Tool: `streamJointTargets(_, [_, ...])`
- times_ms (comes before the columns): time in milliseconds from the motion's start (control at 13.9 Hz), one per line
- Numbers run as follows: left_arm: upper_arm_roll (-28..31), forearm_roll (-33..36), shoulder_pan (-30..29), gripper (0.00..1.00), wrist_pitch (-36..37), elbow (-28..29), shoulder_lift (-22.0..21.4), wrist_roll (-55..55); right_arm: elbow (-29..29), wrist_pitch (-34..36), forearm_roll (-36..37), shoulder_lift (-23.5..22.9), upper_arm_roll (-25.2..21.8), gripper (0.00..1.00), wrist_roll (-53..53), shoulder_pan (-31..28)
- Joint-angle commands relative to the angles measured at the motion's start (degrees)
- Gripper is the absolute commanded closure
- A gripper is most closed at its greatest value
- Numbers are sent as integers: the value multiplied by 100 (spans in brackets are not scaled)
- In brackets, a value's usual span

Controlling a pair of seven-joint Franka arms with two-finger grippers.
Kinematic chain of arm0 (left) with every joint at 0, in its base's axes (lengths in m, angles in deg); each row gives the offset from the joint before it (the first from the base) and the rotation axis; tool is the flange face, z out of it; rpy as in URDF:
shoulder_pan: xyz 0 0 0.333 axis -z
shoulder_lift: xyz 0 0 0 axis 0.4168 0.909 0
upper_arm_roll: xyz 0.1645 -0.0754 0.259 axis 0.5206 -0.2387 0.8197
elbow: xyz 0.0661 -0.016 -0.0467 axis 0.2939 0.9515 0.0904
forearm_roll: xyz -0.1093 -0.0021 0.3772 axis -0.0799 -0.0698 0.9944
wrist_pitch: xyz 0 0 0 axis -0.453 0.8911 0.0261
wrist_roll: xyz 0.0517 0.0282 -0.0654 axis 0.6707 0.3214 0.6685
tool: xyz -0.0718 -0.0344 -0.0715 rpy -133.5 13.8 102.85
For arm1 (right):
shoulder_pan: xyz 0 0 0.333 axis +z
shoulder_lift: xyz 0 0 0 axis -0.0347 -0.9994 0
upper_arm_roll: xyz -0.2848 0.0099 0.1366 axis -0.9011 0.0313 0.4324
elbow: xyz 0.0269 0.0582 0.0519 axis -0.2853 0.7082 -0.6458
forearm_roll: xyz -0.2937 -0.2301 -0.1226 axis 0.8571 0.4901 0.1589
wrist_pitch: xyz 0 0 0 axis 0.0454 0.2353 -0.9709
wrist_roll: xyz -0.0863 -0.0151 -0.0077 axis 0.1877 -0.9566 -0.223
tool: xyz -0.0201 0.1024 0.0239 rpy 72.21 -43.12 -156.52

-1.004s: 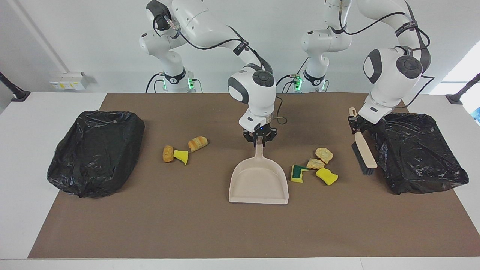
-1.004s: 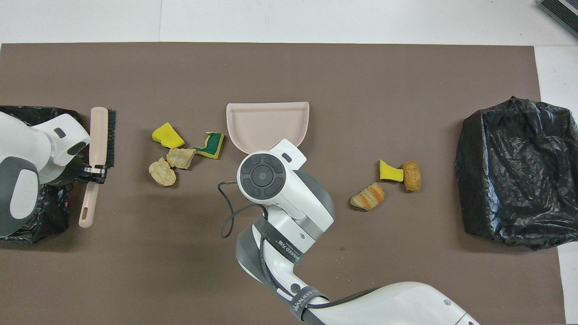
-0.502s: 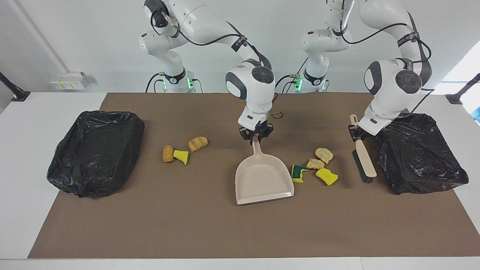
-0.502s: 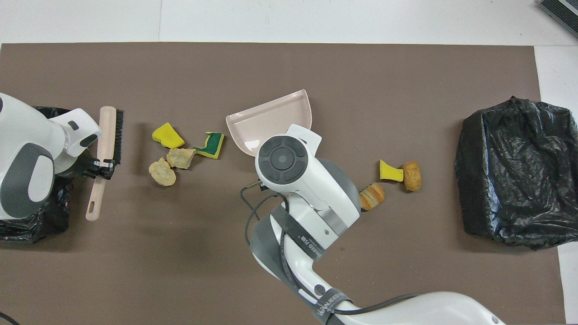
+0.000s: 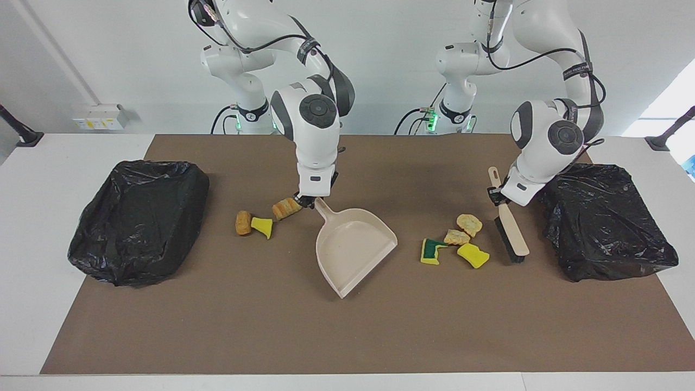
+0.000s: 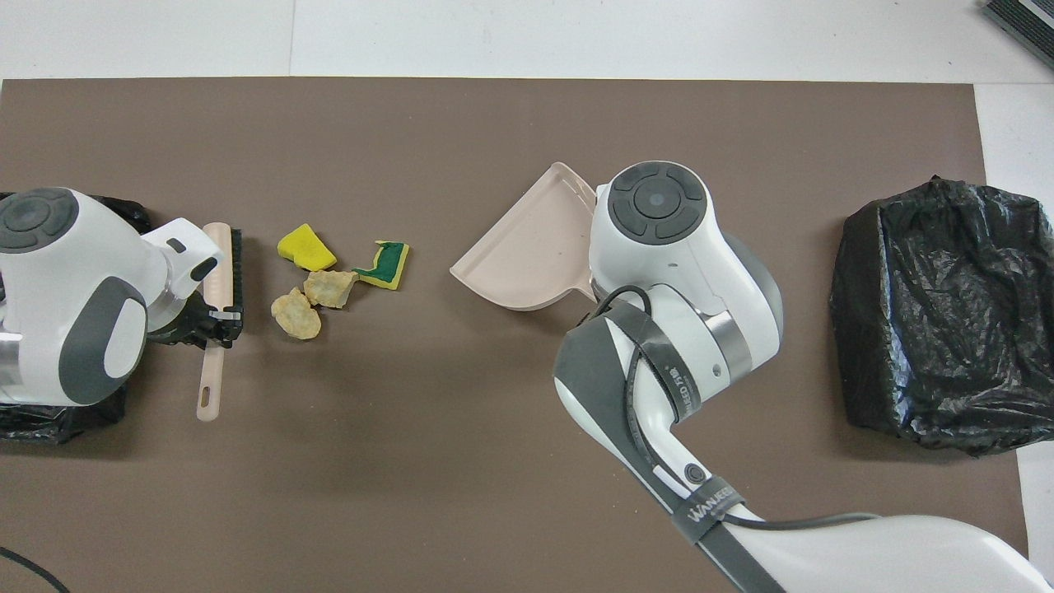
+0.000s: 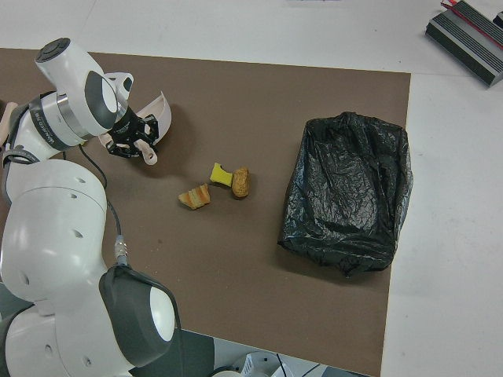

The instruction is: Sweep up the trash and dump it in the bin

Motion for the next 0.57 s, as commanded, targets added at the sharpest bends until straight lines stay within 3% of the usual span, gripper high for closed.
streamJointTargets(0, [43,14,354,100,-261,449,-121,274,162,-81,-17,65,42,100,1486,-209])
streamJointTargets(287, [43,-476,750,100,-447,556,-155,547,521,-634,10,83,42,100,3167,-499])
streamJointTargets(502, [34,-740,1286,100,-456,591,-190,733,663,-1004,28,39,42,100,3442,-430])
